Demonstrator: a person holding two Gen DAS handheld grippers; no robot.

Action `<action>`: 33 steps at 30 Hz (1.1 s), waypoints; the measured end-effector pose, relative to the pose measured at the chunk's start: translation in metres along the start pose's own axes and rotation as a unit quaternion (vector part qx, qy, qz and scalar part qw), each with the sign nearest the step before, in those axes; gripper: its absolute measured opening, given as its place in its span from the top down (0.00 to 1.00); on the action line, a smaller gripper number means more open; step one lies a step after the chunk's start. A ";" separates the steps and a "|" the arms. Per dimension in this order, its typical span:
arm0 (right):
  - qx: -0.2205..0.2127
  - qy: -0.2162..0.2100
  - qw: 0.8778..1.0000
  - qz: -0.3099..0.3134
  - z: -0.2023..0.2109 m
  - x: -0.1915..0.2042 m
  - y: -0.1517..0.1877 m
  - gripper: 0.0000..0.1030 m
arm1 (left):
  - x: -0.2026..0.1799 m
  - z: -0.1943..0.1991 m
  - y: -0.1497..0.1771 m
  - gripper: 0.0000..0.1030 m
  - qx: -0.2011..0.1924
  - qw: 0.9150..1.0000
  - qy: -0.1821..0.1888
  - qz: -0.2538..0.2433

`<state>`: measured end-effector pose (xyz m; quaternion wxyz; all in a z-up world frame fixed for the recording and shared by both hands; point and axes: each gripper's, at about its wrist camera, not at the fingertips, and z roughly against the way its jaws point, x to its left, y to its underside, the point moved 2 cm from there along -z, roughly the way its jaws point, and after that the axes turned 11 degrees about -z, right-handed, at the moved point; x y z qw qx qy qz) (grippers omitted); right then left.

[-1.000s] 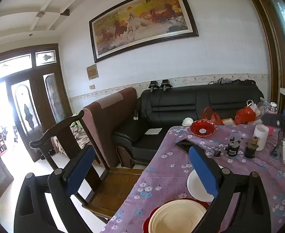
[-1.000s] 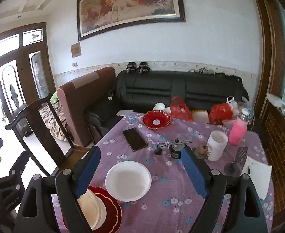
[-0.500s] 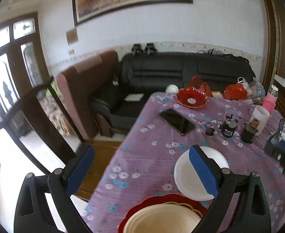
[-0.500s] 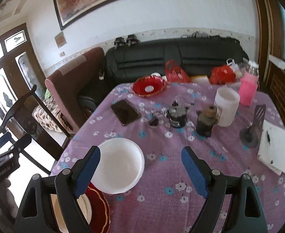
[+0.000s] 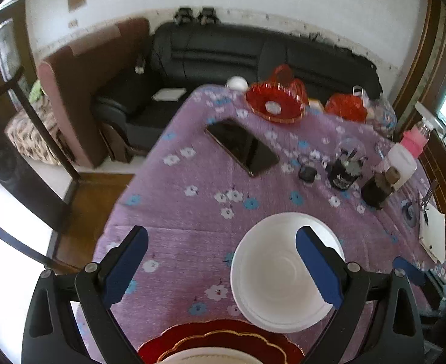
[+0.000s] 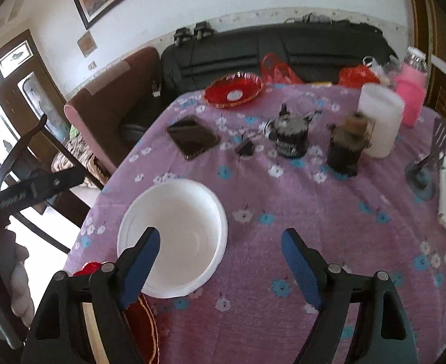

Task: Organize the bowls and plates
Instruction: 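Close the right gripper on the white bowl's rim and lift it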

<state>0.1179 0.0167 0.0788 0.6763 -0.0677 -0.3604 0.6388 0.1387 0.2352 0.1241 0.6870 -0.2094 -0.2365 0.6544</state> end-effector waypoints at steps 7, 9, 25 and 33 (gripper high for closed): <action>0.037 -0.014 0.999 -0.021 -0.034 -0.006 0.005 0.22 | -0.004 -0.035 -0.010 0.13 0.050 0.998 0.018 -0.023; 0.049 -0.019 0.998 -0.029 -0.045 -0.008 0.006 0.24 | -0.005 -0.046 -0.013 0.16 0.063 0.997 0.028 -0.022; 0.099 -0.034 0.994 -0.021 -0.085 -0.005 0.016 0.48 | -0.034 -0.115 -0.004 0.71 0.179 0.979 0.051 -0.086; 0.103 -0.037 0.994 -0.022 -0.085 -0.003 0.021 0.76 | -0.038 -0.107 -0.002 0.75 0.171 0.979 0.050 -0.097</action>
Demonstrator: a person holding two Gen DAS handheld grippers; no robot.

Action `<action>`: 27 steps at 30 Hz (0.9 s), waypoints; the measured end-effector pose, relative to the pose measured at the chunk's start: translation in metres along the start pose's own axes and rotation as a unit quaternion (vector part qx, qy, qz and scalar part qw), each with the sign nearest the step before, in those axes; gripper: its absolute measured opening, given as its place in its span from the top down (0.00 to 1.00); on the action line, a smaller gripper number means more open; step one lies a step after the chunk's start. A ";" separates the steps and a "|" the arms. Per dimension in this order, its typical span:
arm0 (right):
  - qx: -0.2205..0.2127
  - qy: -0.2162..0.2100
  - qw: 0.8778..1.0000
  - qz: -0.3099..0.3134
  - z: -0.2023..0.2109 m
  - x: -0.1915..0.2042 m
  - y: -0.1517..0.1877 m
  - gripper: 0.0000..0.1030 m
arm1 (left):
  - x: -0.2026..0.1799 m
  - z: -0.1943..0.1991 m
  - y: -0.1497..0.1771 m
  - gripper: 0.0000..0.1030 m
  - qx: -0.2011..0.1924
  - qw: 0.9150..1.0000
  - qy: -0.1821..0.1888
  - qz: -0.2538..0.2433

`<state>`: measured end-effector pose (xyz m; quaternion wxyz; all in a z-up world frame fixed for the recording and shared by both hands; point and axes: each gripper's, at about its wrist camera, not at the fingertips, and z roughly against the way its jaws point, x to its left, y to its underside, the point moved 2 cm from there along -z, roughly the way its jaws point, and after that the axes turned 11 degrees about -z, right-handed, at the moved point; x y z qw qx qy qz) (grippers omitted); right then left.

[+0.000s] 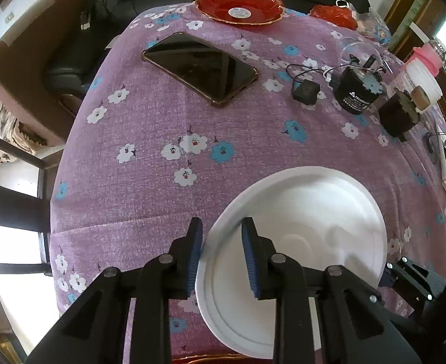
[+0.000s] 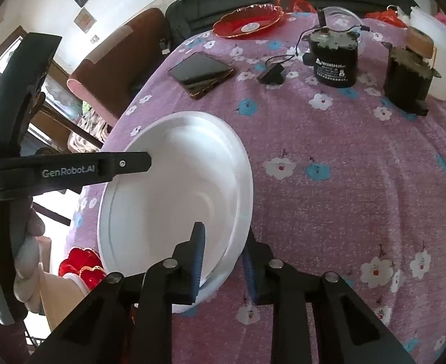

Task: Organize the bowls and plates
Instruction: 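Close the right gripper on the white bowl's rim and lift it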

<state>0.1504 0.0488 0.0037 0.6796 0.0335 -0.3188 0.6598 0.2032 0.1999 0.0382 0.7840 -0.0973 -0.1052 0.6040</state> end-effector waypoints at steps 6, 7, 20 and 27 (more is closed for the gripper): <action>-0.023 -0.005 1.000 -0.009 0.023 -0.004 -0.001 0.77 | -0.009 0.019 0.000 0.76 -0.019 1.000 0.001 0.004; -0.030 -0.004 1.000 -0.008 0.028 -0.003 -0.002 0.78 | -0.012 0.024 0.000 0.76 -0.023 1.000 -0.001 0.002; -0.087 0.003 0.996 0.002 0.106 -0.013 0.023 0.80 | -0.065 0.082 0.028 0.76 -0.075 0.997 -0.001 -0.006; -0.088 0.009 0.996 0.001 0.133 -0.033 0.053 0.81 | -0.101 0.091 0.063 0.76 -0.087 0.996 -0.001 -0.011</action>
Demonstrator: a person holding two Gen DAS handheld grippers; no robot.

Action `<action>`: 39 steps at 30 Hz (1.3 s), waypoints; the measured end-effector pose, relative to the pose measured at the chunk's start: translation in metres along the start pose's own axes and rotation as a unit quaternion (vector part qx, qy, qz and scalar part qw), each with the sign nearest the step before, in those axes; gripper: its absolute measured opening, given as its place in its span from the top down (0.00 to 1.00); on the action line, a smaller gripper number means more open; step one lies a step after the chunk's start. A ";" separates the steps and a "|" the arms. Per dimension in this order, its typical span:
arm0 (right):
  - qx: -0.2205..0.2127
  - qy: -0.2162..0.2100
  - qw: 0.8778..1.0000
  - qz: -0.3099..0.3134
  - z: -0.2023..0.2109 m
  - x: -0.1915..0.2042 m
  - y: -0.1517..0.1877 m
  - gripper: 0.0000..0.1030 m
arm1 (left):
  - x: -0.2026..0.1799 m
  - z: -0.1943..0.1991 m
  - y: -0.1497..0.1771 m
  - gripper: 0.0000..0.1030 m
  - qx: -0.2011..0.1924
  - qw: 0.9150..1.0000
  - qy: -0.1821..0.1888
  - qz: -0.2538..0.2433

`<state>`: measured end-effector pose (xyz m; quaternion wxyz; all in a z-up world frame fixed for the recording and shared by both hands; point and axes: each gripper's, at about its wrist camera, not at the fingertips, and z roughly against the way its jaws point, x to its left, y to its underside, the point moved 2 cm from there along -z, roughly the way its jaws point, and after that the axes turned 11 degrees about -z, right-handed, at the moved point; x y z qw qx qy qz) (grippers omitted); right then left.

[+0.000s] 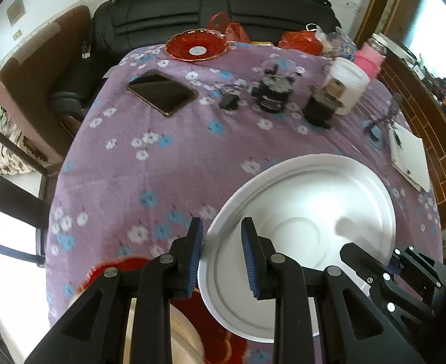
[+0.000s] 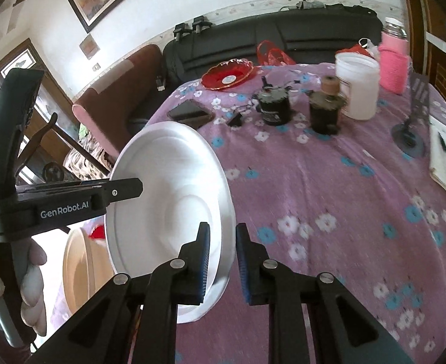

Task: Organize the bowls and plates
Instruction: 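Close the right gripper on the white bowl's rim and lift it, then carry the white bowl with the right gripper toward the stacked red plates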

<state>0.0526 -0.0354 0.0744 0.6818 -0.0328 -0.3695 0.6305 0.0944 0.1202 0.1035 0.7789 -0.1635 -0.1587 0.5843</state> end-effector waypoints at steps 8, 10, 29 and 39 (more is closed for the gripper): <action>0.029 -0.021 0.998 -0.050 0.023 -0.042 0.028 0.82 | -0.041 0.017 0.042 0.76 -0.010 0.999 0.036 -0.007; 0.037 -0.022 0.997 -0.065 0.025 -0.053 0.034 0.82 | -0.051 0.021 0.050 0.76 -0.014 0.998 0.055 -0.007; 0.074 -0.059 0.989 -0.110 0.058 -0.084 0.083 0.82 | -0.072 0.045 0.141 0.75 -0.068 0.984 0.145 0.072; 0.092 -0.075 0.990 -0.074 0.061 -0.044 0.107 0.82 | -0.049 0.074 0.186 0.75 -0.092 0.982 0.129 0.105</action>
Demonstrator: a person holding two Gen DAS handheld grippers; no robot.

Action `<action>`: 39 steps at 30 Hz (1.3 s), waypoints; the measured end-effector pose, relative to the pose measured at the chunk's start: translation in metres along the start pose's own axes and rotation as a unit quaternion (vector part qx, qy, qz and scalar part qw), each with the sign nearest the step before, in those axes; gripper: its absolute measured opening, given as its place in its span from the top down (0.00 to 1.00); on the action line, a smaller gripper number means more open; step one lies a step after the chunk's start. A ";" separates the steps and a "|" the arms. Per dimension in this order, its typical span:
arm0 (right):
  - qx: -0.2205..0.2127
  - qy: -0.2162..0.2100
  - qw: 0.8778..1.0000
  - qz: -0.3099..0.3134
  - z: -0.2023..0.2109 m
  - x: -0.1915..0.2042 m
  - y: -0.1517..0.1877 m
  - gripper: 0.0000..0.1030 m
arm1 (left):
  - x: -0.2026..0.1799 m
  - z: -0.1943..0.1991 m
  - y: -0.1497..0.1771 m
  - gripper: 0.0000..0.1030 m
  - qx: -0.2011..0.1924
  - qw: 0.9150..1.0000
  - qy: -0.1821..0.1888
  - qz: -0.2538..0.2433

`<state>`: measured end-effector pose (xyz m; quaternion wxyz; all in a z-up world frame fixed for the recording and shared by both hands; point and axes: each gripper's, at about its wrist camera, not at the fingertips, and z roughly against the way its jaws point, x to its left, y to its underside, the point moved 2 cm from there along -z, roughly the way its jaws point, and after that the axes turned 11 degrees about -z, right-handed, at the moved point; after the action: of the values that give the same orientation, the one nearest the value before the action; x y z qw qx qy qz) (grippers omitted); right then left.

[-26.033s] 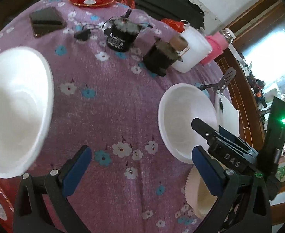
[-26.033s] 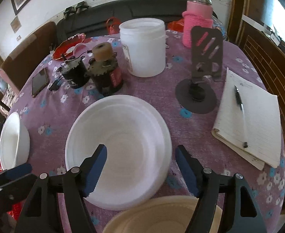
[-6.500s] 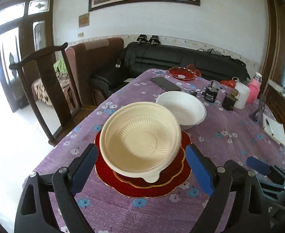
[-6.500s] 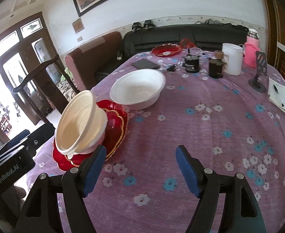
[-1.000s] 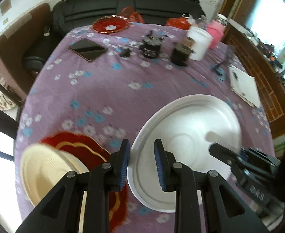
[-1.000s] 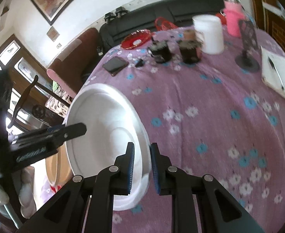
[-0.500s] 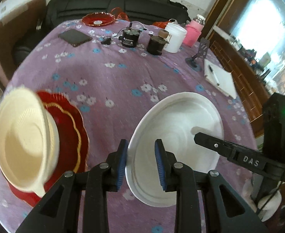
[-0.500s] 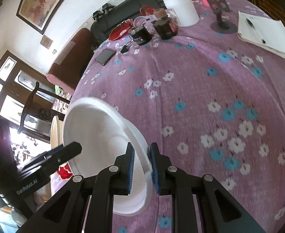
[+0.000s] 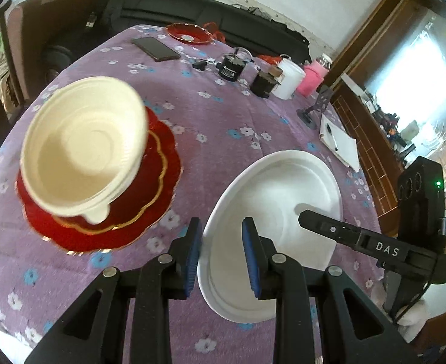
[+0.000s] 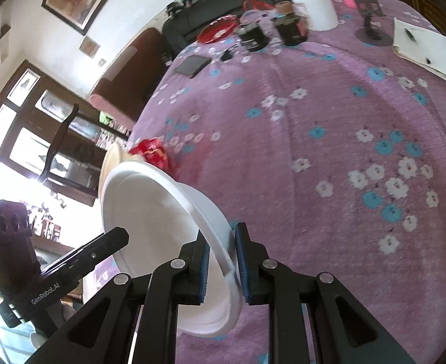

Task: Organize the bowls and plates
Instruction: 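Carry the white bowl with the right gripper toward the stacked red plates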

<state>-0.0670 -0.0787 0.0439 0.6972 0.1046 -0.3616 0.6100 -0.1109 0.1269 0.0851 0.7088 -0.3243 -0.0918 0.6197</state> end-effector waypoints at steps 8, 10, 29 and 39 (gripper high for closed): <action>0.011 -0.013 0.999 0.037 -0.005 0.038 0.016 0.82 | 0.021 0.036 0.016 0.75 -0.034 0.999 -0.024 0.018; 0.015 -0.017 0.999 0.045 -0.007 0.046 0.020 0.82 | 0.024 0.047 0.019 0.75 -0.048 0.998 -0.033 0.019; 0.018 -0.050 0.994 0.092 -0.035 0.145 -0.004 0.82 | 0.089 0.105 -0.009 0.74 -0.129 0.985 -0.096 0.067; 0.022 -0.048 0.993 0.103 -0.051 0.173 -0.017 0.82 | 0.121 0.101 -0.026 0.74 -0.131 0.981 -0.114 0.088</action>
<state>-0.0331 0.0814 0.1213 0.6102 0.1113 -0.3899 0.6806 -0.1172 0.2748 0.1447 0.5874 -0.3481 -0.2237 0.6955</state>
